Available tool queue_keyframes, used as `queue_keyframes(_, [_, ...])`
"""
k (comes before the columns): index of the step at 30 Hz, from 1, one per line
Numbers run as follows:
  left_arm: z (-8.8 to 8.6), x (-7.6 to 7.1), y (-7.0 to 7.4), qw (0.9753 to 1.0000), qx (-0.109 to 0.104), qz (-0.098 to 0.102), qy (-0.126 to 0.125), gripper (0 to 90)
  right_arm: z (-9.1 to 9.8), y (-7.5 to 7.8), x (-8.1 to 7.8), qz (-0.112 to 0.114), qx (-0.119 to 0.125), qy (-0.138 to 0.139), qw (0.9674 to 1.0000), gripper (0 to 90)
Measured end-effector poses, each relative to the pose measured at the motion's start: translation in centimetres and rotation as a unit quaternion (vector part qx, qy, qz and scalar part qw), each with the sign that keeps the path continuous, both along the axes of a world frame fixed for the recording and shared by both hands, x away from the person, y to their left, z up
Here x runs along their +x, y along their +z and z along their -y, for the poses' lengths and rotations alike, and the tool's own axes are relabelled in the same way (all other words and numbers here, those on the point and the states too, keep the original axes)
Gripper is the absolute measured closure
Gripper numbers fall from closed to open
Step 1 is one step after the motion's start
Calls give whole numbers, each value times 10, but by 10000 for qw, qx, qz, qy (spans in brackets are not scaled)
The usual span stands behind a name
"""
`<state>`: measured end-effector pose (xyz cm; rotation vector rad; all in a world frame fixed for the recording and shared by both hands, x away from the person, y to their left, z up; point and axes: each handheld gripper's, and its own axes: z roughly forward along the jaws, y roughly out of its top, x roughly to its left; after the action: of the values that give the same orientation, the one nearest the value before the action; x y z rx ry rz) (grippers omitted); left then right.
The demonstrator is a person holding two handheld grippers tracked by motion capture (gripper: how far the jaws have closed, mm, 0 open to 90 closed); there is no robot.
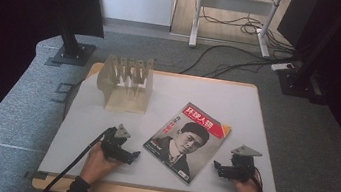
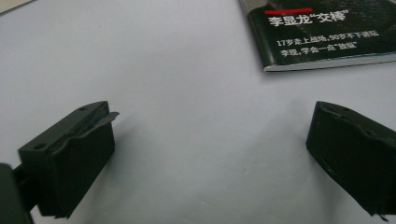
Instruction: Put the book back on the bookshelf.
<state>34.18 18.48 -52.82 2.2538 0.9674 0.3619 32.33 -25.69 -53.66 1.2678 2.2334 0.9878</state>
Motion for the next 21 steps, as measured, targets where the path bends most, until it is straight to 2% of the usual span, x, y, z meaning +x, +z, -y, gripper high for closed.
queue_keyframes(14, [1, 1, 0, 9999, -20, -50, -109, 0, 0, 1, 0, -5, -25, 8, 10000, 77])
queue_keyframes(17, [1, 2, 1, 9995, -133, -116, -244, 0, 0, 1, 1, -33, -28, 8, 10000, 77])
queue_keyframes(19, [2, 4, 4, 9984, -301, -262, -401, 7, 0, 3, 2, -98, -44, 20, 9999, 94])
queue_keyframes(21, [4, 4, 5, 9985, -244, -220, -444, 8, 1, 4, 3, -87, -63, 21, 9999, 100])
